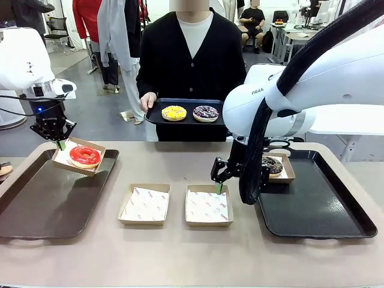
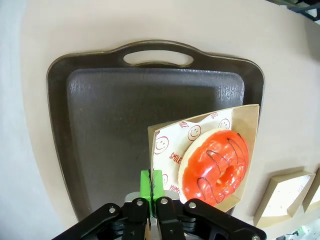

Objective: Individually package the donuts and arrange them on the tray.
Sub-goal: Place the picked Paper togo box on the Handle tray while simultaneously picking up another Paper togo box from the table with the other hand.

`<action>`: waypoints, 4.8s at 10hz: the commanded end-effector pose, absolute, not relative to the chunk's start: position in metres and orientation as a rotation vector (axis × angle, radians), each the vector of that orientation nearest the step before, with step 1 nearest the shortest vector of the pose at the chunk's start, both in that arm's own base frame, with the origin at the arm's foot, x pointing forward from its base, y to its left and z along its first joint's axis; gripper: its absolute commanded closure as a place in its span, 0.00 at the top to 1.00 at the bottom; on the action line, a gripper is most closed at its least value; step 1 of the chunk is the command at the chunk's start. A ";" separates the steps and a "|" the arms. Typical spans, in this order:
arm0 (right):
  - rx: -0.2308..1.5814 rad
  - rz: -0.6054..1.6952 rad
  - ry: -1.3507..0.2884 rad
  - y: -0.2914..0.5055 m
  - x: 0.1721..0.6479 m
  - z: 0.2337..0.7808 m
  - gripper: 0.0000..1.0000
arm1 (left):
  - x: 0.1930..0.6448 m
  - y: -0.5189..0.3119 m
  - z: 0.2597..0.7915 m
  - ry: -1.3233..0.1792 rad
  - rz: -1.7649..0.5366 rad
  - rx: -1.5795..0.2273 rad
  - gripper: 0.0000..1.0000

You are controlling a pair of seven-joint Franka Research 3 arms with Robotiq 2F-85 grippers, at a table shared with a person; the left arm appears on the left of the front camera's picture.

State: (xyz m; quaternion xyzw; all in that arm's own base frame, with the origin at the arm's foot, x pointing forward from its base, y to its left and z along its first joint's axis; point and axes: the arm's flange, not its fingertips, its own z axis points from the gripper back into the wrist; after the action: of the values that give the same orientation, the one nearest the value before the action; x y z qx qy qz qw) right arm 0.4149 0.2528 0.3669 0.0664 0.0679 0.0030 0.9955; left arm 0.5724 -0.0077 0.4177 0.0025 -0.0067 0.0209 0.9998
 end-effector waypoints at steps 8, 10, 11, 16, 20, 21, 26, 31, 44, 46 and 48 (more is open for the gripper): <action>0.116 -0.069 0.076 0.254 0.414 0.364 1.00 | 0.578 -0.019 0.419 -0.035 0.019 0.037 0.01; 0.114 -0.084 0.065 0.256 0.412 0.355 1.00 | 0.581 -0.027 0.418 -0.054 0.015 0.066 0.01; 0.117 -0.079 0.059 0.258 0.413 0.350 1.00 | 0.582 -0.031 0.415 -0.061 0.007 0.079 0.01; 0.107 -0.058 0.070 0.263 0.419 0.336 1.00 | 0.589 -0.045 0.398 -0.053 0.003 0.100 0.01; 0.109 -0.048 0.091 0.265 0.425 0.329 1.00 | 0.597 -0.044 0.390 -0.030 0.011 0.094 0.01; 0.108 -0.045 0.093 0.267 0.427 0.327 1.00 | 0.598 -0.044 0.390 -0.027 0.010 0.093 0.01; 0.057 0.007 0.057 0.273 0.432 0.323 1.00 | 0.595 -0.042 0.387 -0.022 -0.006 0.067 0.01; 0.032 0.039 0.063 0.279 0.435 0.321 1.00 | 0.595 -0.042 0.387 -0.022 -0.006 0.067 0.01; 0.026 0.013 0.065 0.276 0.432 0.318 0.00 | 0.592 -0.039 0.388 -0.006 -0.008 0.043 0.99; 0.054 -0.017 0.081 0.274 0.428 0.331 0.00 | 0.586 -0.034 0.395 -0.011 -0.014 -0.036 1.00; 0.113 -0.009 0.045 0.264 0.423 0.384 0.00 | 0.556 -0.015 0.421 -0.005 0.039 -0.235 1.00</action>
State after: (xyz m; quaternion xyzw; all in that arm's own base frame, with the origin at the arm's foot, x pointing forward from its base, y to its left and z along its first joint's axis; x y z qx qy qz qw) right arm 0.4285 0.2712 0.3531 0.0420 0.0273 0.0027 0.9987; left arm 0.5825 -0.0327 0.4058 -0.0606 -0.0062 0.0121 0.9981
